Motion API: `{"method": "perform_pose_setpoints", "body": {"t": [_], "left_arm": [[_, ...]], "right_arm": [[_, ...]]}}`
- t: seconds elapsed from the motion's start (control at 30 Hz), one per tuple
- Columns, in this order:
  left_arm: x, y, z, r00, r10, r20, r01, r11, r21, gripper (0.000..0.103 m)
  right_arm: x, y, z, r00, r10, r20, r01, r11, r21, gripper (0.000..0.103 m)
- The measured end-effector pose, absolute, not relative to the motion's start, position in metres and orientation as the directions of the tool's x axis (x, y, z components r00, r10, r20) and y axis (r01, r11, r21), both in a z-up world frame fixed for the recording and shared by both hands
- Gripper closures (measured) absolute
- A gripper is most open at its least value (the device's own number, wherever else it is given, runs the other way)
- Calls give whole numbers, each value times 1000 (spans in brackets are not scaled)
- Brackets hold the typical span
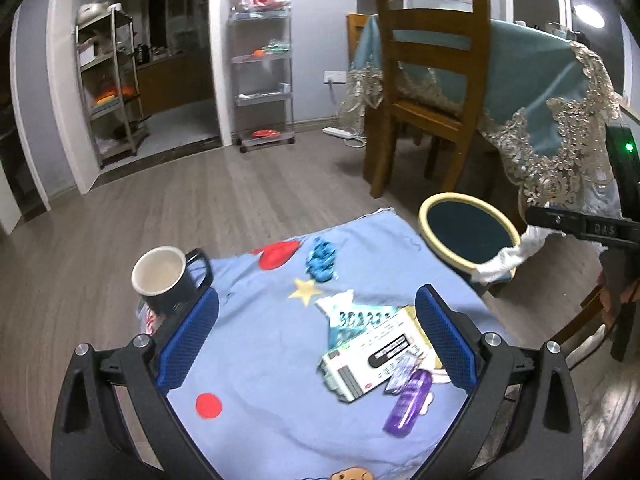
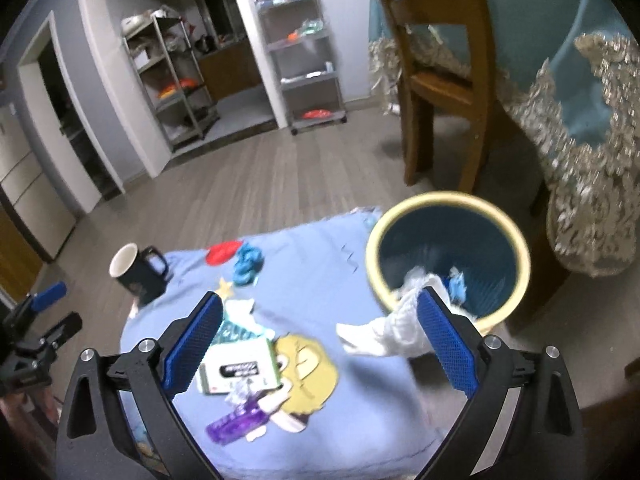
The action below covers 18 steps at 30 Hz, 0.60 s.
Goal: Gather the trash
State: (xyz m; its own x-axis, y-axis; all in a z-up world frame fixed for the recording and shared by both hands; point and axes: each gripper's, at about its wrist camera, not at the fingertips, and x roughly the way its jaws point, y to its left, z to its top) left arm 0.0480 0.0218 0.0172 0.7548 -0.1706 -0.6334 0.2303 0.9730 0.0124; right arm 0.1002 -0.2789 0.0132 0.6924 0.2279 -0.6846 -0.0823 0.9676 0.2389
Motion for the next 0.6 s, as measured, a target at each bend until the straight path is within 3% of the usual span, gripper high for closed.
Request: {"method": "perform_pose_setpoints", "body": {"t": [0.6], "left_arm": [[69,30,-41,662,-127,-739,216,976,26,6]], "right_arm": [[94,-223,-62,544,261,-798,-34,957,289,6]]}}
